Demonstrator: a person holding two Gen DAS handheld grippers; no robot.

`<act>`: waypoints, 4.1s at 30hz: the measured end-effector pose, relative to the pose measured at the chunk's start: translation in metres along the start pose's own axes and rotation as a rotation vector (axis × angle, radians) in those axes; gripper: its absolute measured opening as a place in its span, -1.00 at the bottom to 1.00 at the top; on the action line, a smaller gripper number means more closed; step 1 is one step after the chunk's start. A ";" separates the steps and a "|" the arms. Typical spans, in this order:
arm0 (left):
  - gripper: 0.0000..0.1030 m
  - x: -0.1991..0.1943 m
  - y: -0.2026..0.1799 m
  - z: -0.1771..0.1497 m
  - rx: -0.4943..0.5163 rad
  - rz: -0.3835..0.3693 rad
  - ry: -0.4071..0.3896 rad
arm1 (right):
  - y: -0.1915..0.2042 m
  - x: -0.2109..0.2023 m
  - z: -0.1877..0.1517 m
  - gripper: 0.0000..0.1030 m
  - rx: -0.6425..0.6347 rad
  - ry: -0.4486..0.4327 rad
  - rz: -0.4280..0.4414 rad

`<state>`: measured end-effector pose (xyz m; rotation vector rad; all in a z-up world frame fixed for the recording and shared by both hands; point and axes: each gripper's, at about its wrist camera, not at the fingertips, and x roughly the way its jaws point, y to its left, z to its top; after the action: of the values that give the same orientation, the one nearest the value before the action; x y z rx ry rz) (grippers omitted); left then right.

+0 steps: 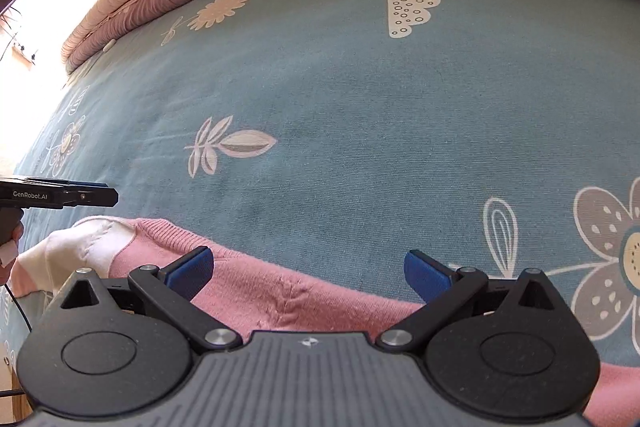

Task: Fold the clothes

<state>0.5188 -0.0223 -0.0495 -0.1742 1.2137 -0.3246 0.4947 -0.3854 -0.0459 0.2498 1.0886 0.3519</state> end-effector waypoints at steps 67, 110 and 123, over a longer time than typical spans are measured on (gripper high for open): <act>0.26 -0.064 0.005 -0.160 0.209 -0.223 0.256 | 0.149 0.079 -0.039 1.00 -0.135 0.485 0.669; 0.26 -0.043 -0.084 -0.170 1.497 -0.233 0.435 | 0.242 0.016 -0.108 1.00 -0.453 0.481 0.774; -0.44 -0.058 -0.080 -0.184 1.534 -0.241 0.446 | 0.215 0.019 -0.118 1.00 -0.462 0.508 0.668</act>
<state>0.3157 -0.0705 -0.0367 1.1346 1.0714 -1.4544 0.3633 -0.1775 -0.0350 0.1018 1.3630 1.3011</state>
